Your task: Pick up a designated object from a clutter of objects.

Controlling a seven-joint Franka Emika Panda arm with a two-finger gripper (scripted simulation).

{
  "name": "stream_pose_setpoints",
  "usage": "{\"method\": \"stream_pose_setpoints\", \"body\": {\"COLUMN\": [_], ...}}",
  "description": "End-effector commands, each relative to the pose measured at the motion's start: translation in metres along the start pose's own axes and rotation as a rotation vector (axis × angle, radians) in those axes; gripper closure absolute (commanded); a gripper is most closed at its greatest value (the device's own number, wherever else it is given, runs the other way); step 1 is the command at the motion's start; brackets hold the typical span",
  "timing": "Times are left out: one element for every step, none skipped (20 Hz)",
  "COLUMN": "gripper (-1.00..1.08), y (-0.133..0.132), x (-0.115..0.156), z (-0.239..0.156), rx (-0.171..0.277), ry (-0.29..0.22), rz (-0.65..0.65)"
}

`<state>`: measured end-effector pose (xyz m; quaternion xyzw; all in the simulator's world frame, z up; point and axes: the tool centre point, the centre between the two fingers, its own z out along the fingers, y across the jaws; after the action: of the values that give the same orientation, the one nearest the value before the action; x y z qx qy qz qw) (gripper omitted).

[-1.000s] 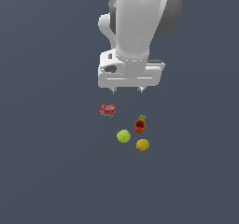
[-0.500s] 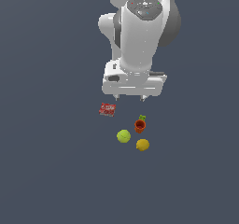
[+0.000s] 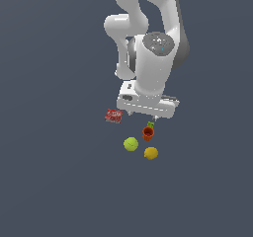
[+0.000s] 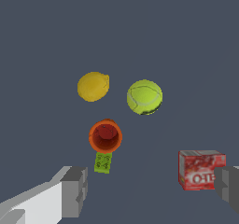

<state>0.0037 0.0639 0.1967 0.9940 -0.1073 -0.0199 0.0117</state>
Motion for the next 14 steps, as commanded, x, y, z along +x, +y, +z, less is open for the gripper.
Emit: {"method": "stream_pose_setpoints", "body": {"gripper": [-0.92,-0.92,-0.92,-0.92,-0.92,-0.92,-0.92,-0.92,-0.92,-0.92,-0.92,-0.92,-0.92,-0.92], "y": [-0.007,-0.01,-0.013,-0.015,-0.018,-0.021,-0.023,-0.025,-0.027,-0.029,-0.031,-0.033,-0.034,-0.036], "x": [0.0,0.0,0.0,0.0,0.0,-0.001,-0.001,-0.002,-0.002,-0.003,-0.004,-0.004,-0.005,-0.006], "z": [0.016,0.023,0.029,0.036,0.042,0.049,0.055,0.061,0.066,0.071,0.076,0.08,0.084,0.088], "rx": [0.004,0.006,0.008,0.009,0.011,0.013,0.015,0.017,0.019,0.02,0.022,0.024,0.025,0.026], "ry": [0.006,0.008,0.01,0.012,0.014,0.016,0.018,0.02,0.021,0.023,0.024,0.025,0.026,0.027], "rz": [0.054,0.076,0.097,0.118,0.139,0.161,0.181,0.2,0.218,0.235,0.251,0.266,0.279,0.292]}}
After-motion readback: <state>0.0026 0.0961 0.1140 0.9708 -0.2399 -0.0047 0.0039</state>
